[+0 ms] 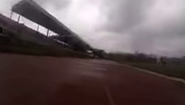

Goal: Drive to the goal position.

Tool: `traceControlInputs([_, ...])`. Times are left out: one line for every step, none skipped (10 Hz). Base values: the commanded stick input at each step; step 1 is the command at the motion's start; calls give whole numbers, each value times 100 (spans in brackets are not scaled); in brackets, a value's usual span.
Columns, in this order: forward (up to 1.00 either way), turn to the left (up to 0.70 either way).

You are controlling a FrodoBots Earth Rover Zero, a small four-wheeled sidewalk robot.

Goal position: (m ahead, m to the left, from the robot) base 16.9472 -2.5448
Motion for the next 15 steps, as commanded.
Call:
traceControlInputs([50, 0])
traceControlInputs([50, 0])
traceControlInputs([50, 0])
traceControlInputs([50, 0])
traceControlInputs([50, 0])
traceControlInputs([50, 0])
traceControlInputs([50, 0])
traceControlInputs([50, 0])
traceControlInputs([50, 0])
traceControlInputs([50, 0])
traceControlInputs([50, 0])
traceControlInputs([50, 0])
traceControlInputs([50, 0])
traceControlInputs([50, -32])
traceControlInputs([50, -37])
